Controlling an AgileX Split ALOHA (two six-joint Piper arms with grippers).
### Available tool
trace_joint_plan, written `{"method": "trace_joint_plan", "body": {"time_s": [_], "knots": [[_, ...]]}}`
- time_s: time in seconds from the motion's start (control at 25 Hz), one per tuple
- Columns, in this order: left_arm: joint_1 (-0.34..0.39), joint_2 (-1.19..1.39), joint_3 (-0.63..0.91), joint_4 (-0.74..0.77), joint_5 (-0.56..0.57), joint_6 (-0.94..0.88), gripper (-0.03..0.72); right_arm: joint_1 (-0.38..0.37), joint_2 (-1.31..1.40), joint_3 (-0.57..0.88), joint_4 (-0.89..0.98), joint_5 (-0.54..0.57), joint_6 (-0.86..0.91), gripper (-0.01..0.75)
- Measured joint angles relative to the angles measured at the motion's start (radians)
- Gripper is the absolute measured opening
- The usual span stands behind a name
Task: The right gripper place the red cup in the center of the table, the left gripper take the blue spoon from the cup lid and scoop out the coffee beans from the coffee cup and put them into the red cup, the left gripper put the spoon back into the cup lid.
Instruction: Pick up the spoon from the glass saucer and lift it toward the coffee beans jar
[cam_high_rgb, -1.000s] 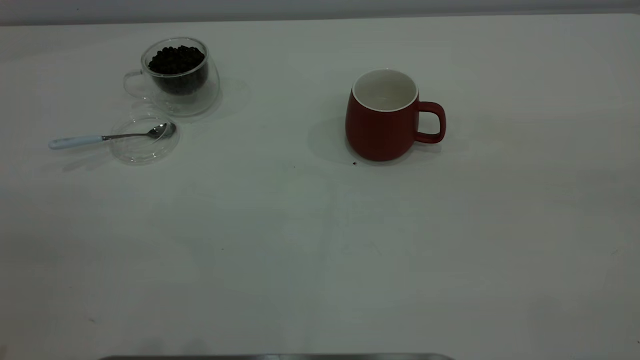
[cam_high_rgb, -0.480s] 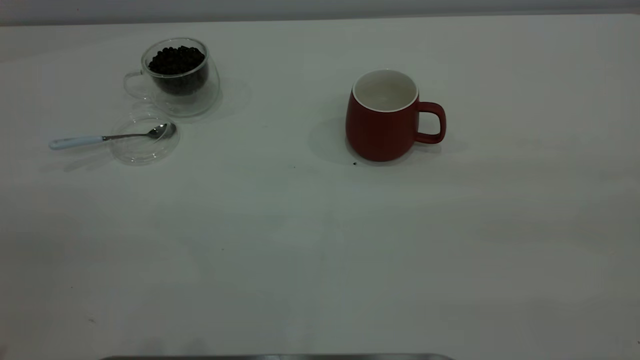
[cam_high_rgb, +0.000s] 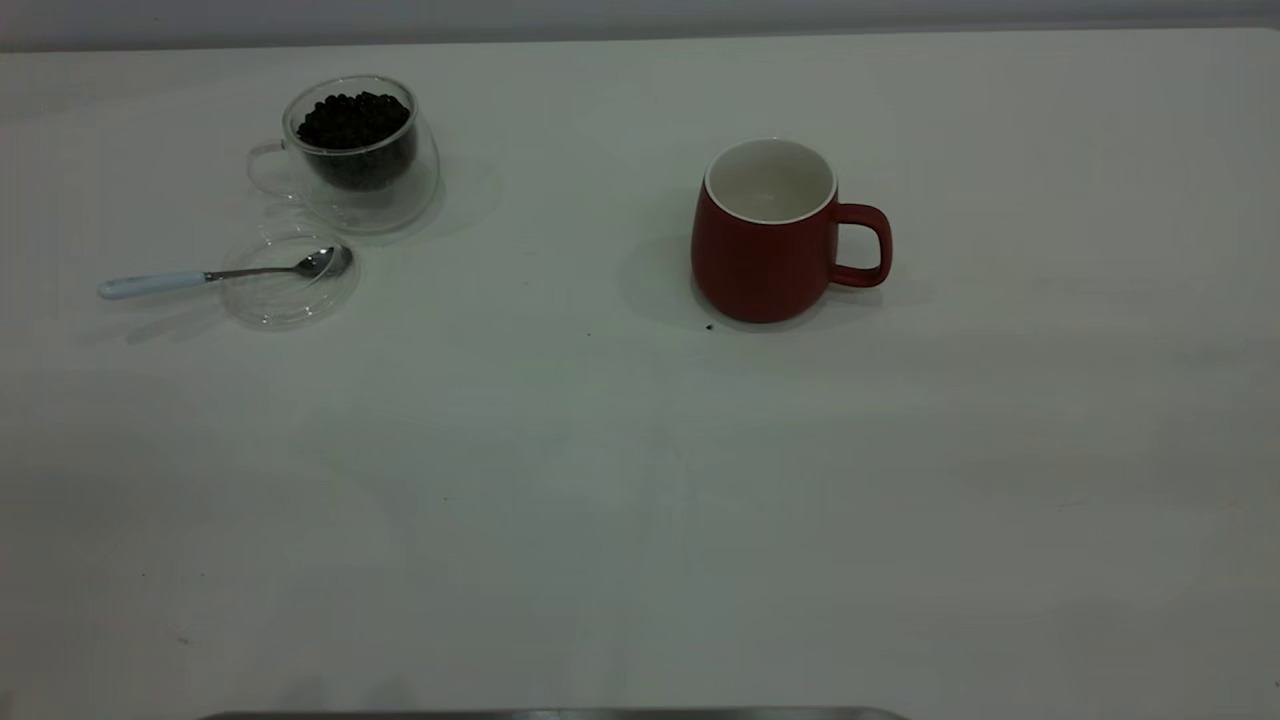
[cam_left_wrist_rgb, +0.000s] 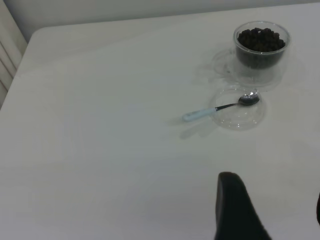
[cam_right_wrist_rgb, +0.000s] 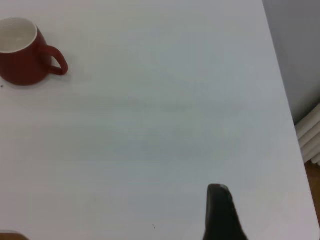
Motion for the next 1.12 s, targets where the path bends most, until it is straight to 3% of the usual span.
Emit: {"method": "trace_joint_plan", "body": {"time_s": [1.12], "knots": [[0.000, 0.000, 0.000, 0.000, 0.000, -0.001, 0.448, 0.000, -0.040, 0.004, 0.038, -0.003, -0.032, 0.496]]}}
